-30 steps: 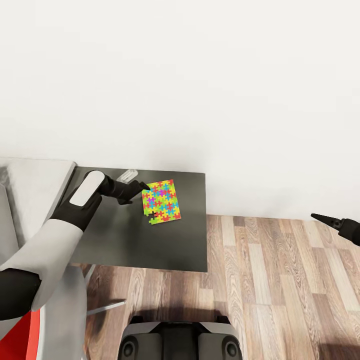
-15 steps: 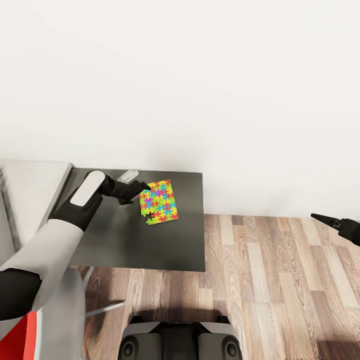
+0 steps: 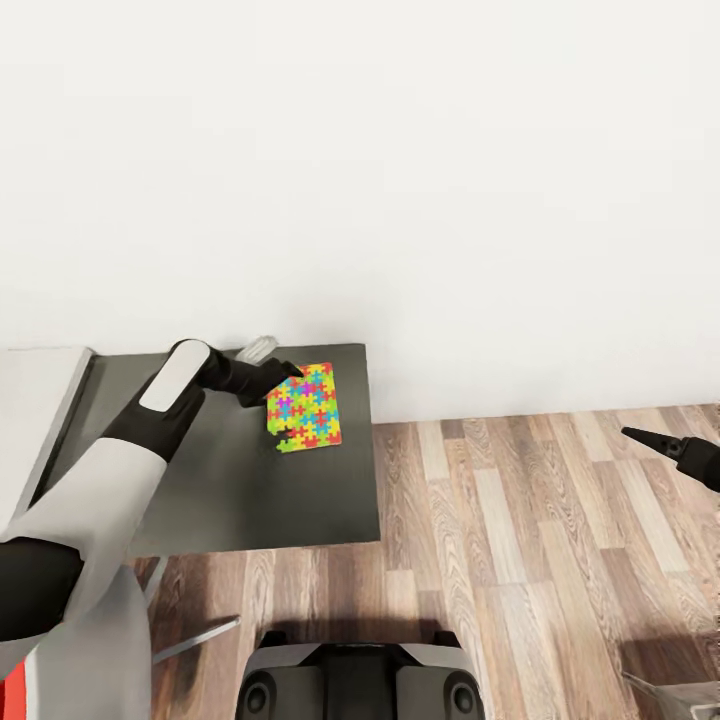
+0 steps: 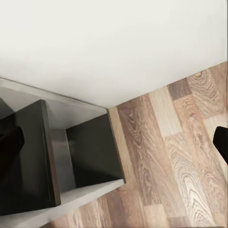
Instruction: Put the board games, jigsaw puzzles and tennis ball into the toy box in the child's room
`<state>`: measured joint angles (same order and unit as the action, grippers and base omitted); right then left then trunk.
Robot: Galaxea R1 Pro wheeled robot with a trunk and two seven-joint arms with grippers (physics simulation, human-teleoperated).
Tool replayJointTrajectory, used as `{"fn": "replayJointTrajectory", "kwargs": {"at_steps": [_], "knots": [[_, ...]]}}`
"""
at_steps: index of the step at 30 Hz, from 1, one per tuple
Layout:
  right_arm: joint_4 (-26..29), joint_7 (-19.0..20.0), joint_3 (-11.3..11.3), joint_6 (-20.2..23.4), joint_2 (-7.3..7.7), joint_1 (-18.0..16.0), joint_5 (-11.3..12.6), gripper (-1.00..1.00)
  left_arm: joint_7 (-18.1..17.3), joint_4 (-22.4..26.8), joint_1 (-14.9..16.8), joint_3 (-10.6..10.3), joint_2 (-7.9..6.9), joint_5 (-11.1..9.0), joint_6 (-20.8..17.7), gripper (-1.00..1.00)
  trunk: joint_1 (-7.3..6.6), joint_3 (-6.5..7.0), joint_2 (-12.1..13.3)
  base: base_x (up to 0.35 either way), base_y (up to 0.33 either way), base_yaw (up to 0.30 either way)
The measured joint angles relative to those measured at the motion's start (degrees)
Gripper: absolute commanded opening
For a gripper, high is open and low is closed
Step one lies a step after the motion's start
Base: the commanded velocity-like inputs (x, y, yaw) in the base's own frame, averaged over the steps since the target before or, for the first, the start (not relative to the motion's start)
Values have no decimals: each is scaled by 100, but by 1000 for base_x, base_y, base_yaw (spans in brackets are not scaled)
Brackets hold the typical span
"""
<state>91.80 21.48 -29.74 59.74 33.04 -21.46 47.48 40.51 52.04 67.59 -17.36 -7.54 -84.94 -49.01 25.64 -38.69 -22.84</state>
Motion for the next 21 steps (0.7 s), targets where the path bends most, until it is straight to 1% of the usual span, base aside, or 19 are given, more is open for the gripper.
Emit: {"fn": "replayJointTrajectory", "kwargs": {"at_steps": [1,3,10,17,21], "knots": [[0,0,0,0,0,0,-1,100,-3,20,4,-4,-2,94,-63,100,6,1,-2,0,0,-155],[-2,0,1,0,0,0,-1,100,-3,56,1,2,-3,-3,4,100,11,0,2,0,0,-112],[-3,0,4,1,0,-2,-2,100,-3,214,0,8,-25,-7,5,100,11,0,1,0,0,-51],[0,0,9,1,-3,-2,-2,100,-3,255,-4,12,-35,-7,5,100,11,0,1,0,0,-18],[0,0,9,0,-6,-1,0,100,-3,263,-4,10,-37,-6,5,100,11,0,1,0,0,-101]]}}
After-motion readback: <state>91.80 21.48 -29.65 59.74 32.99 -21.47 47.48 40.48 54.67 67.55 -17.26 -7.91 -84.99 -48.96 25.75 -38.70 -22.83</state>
